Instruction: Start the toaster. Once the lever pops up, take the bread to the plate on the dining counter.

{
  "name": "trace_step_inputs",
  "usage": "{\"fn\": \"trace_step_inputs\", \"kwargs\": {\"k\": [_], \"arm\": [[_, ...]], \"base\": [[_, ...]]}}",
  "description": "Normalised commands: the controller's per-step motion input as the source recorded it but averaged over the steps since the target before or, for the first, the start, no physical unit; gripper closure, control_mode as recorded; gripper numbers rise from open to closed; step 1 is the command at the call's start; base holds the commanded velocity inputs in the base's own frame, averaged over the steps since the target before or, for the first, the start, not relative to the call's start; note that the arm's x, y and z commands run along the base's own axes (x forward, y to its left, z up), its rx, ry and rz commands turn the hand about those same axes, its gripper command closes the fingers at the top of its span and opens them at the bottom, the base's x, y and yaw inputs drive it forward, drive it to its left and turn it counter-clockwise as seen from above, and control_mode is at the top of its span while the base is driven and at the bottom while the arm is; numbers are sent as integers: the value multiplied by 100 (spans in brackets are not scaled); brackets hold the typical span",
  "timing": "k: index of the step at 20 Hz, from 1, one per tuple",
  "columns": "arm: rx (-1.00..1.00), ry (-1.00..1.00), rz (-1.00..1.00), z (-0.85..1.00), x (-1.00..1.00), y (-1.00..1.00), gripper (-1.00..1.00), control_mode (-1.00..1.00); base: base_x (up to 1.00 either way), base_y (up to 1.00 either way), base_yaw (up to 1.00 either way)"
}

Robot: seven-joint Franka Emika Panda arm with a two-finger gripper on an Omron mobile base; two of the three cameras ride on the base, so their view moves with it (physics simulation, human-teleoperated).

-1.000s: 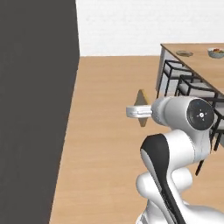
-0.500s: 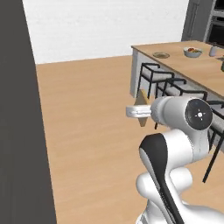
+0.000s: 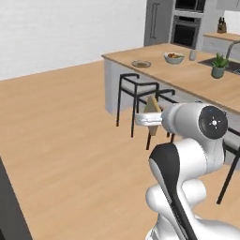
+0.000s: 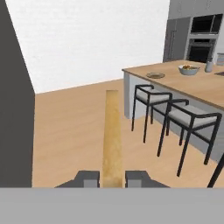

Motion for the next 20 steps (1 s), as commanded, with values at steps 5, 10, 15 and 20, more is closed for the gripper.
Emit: {"fn": "trace_step_inputs", "kwargs": {"k": [5,10,15,20], "arm": [[0,0,0,0,0,0,100,100],[0,0,0,0,0,0,100,100],[0,0,0,0,0,0,100,100],[0,0,0,0,0,0,100,100]], "base": [[100,59,-43],[100,59,-44],[100,66,-47],[100,80,-46]]}}
